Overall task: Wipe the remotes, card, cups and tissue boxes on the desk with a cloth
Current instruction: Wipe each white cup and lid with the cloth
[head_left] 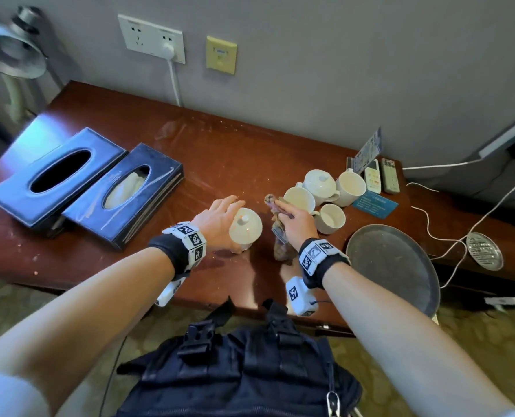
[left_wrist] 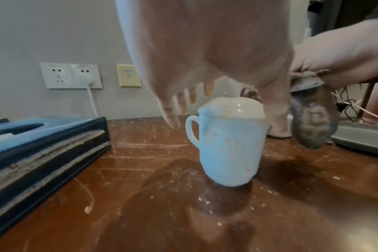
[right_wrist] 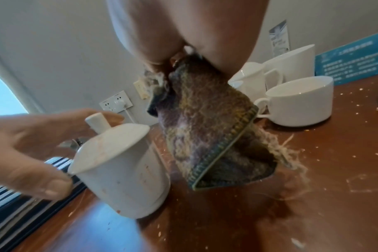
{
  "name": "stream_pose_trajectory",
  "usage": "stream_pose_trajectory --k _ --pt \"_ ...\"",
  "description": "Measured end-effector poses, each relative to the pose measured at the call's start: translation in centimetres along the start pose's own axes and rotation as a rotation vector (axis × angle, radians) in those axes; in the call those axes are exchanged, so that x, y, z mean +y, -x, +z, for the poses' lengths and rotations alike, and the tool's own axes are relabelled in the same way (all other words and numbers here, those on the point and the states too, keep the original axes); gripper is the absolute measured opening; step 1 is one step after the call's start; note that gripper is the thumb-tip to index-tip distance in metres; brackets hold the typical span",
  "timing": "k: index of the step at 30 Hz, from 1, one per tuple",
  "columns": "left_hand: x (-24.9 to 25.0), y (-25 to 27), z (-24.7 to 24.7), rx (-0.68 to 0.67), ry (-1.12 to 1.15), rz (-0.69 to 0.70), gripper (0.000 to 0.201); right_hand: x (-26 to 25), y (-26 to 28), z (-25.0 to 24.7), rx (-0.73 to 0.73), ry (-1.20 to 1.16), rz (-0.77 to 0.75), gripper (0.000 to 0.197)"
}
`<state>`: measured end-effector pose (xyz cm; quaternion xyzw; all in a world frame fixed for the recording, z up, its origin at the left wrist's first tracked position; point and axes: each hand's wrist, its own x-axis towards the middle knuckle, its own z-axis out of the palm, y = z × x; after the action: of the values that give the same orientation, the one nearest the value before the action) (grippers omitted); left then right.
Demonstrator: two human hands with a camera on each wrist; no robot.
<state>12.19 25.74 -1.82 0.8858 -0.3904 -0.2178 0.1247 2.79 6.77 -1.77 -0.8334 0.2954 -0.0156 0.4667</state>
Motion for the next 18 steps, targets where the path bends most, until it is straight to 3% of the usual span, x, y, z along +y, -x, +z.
stream_pose_trajectory --k 4,10,18 --pt "0.1 -0.8 -1.0 -0.068 -0.080 0.063 0.092 -0.4 0.2 1.1 -0.037 -0.010 -0.024 0.038" --pt "0.8 -0.1 1.0 0.100 0.050 -0.077 0.083 -1.7 0.8 3.3 -0.027 -0.052 -0.037 0.038" --pt "0.1 0.0 2.0 0.182 0.174 -0.065 0.070 -0.2 4.8 4.9 0.065 -0.116 -0.063 0.038"
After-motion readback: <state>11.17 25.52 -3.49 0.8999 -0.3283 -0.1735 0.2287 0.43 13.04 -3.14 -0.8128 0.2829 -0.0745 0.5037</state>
